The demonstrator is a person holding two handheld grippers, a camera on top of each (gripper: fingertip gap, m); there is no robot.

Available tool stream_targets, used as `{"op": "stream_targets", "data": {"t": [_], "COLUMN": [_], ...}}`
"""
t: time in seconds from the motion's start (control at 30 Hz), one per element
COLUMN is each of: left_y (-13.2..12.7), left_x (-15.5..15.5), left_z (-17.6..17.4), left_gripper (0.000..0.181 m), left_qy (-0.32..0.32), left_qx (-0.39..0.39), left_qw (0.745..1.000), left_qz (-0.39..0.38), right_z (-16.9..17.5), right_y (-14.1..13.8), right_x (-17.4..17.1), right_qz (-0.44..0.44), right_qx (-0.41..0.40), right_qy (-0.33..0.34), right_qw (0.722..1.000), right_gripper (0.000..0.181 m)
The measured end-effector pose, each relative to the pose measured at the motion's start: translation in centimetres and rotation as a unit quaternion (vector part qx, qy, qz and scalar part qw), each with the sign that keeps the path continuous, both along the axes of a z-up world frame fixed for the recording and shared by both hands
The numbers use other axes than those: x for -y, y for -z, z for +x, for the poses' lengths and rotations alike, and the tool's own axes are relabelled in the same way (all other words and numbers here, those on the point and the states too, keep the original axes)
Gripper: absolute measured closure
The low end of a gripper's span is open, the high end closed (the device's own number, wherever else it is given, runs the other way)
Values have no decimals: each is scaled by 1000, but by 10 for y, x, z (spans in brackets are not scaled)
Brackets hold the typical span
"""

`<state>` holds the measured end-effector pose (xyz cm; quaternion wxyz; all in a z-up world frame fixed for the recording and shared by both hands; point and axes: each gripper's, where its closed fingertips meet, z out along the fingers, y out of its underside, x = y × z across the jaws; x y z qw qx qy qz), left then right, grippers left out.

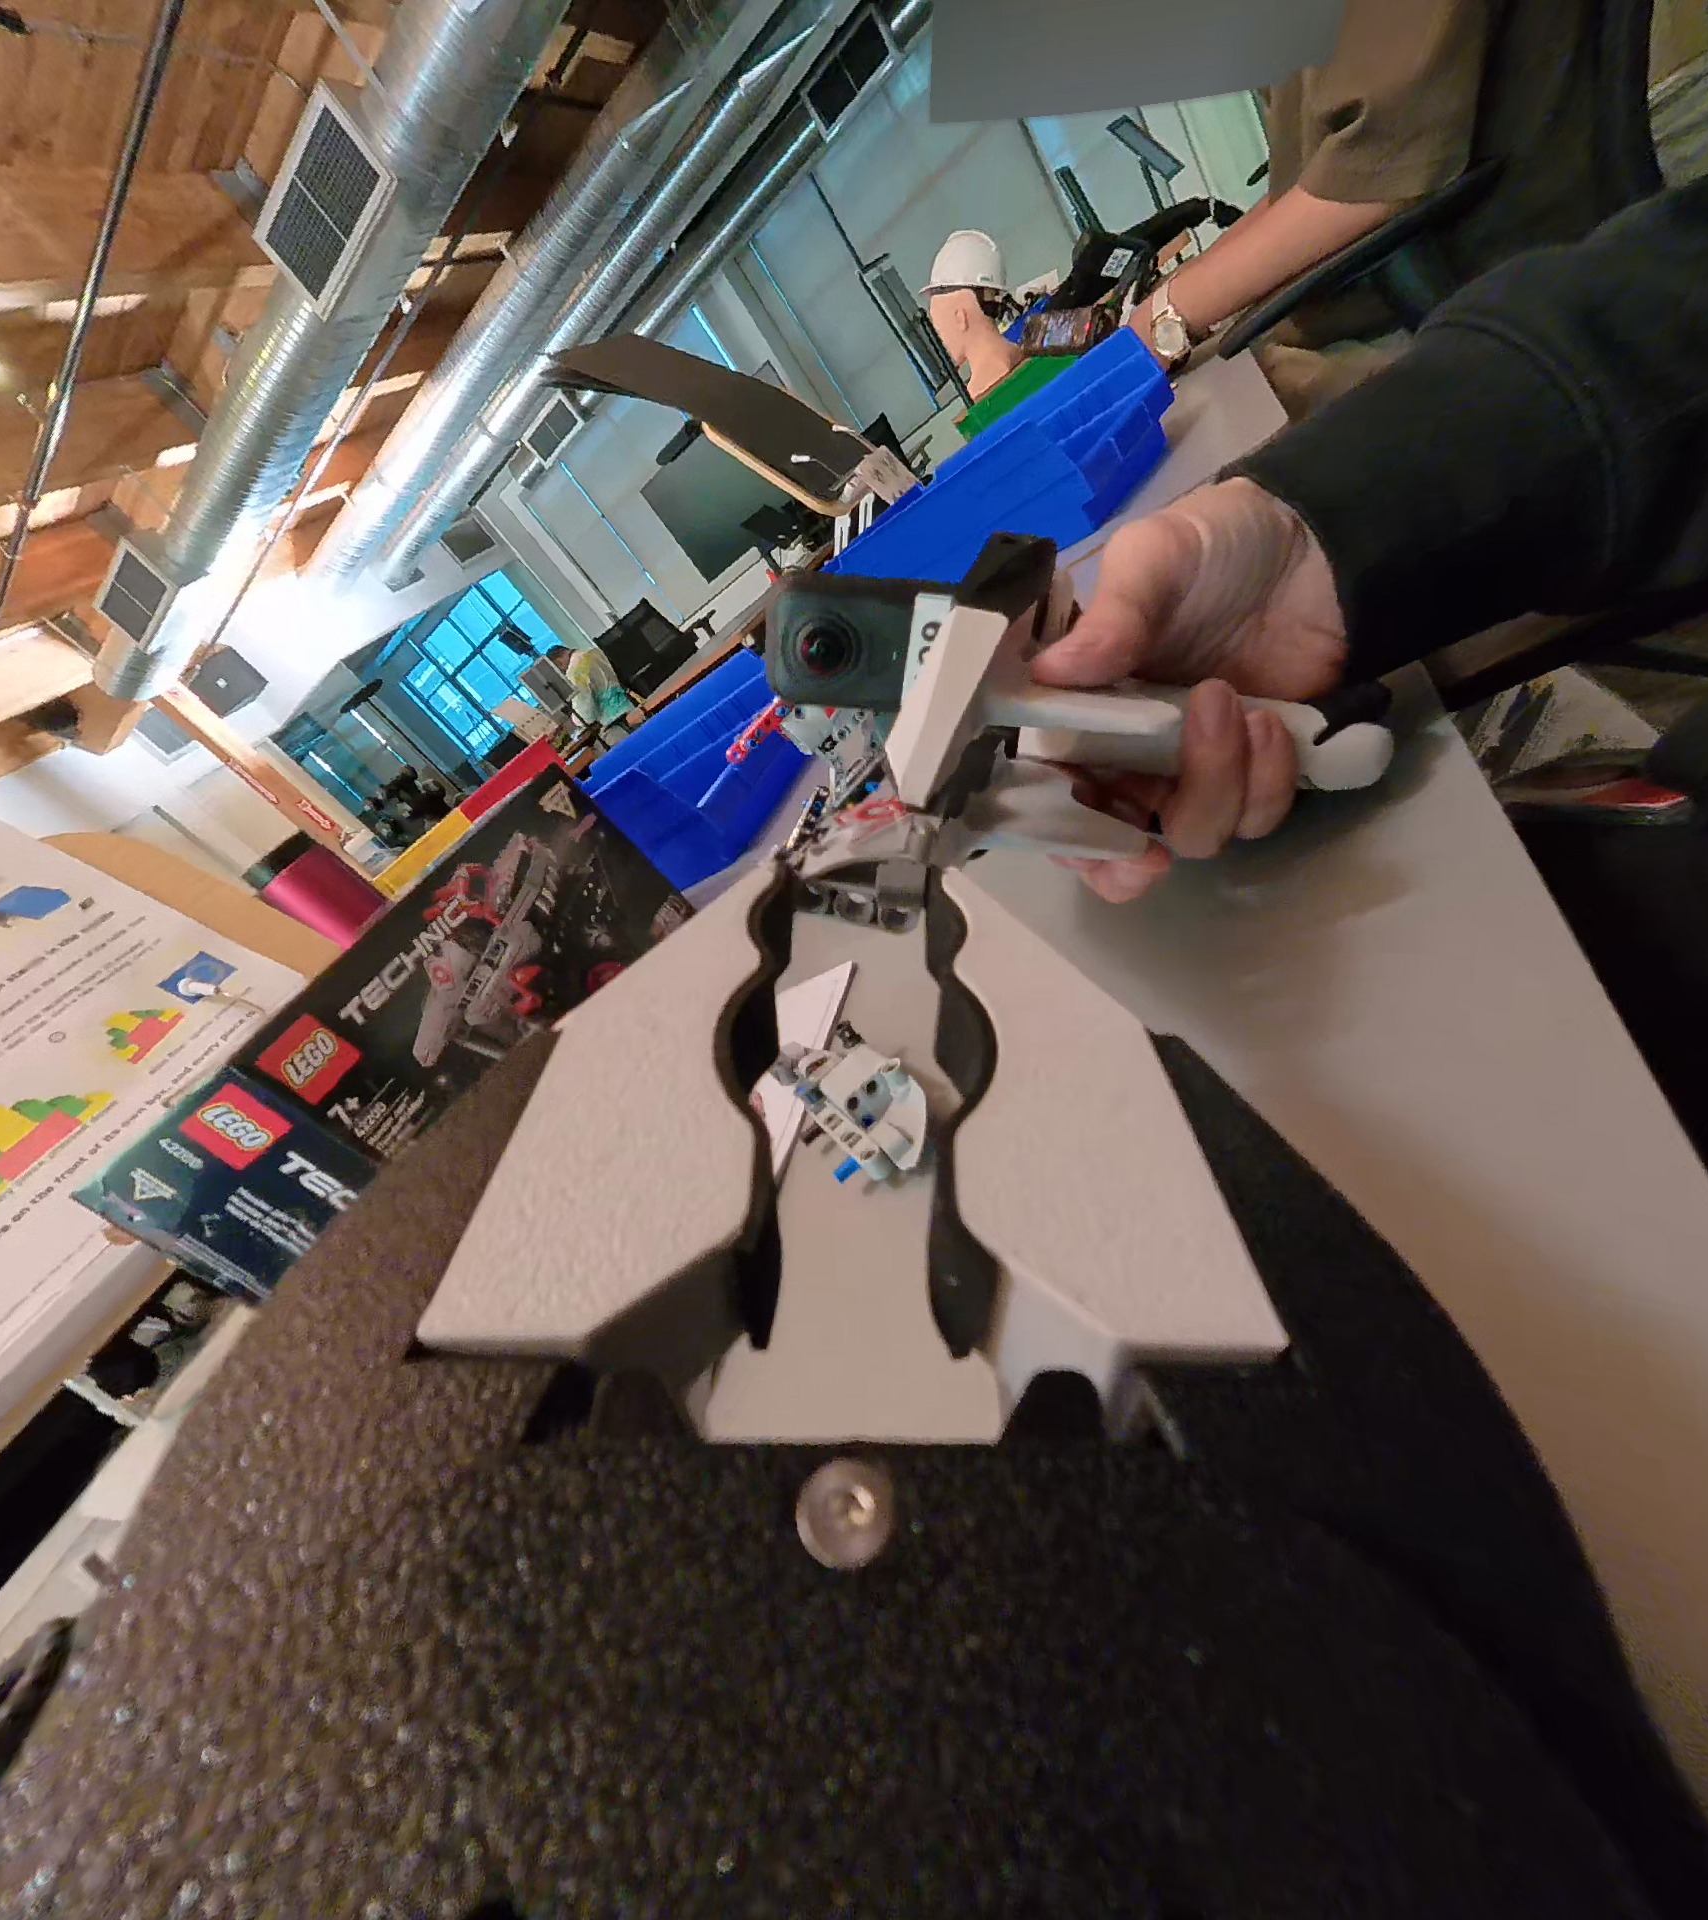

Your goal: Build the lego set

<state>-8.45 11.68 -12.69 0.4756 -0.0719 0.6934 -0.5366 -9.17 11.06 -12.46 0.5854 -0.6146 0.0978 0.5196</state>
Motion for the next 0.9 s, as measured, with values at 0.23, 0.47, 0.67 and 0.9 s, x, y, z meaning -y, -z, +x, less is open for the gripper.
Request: {"op": "stream_targets", "data": {"t": [0.23, 0.47, 0.67, 0.9], "left_y": [8, -2, -2, -4], "left_x": [-16, -2, 3, -3], "left_z": [7, -7, -12, -10], "left_gripper": [140, 133, 151, 167], "left_qy": [-6, 95, 121, 124], "left_qx": [-146, -349, -363, -388], "left_qw": [987, 909, 895, 876], "left_qz": [-61, -208, -228, -259], "right_z": [13, 15, 5, -6], "right_y": [-5, -10, -10, -3], "right_x": [-1, -4, -5, -8], "right_qz": [26, 55, 58, 40], "right_qx": [22, 94, 130, 183], "right_qy": [46, 88, 75, 62], "right_qw": [998, 990, 987, 980], "right_gripper": [175, 176, 175, 175]}}
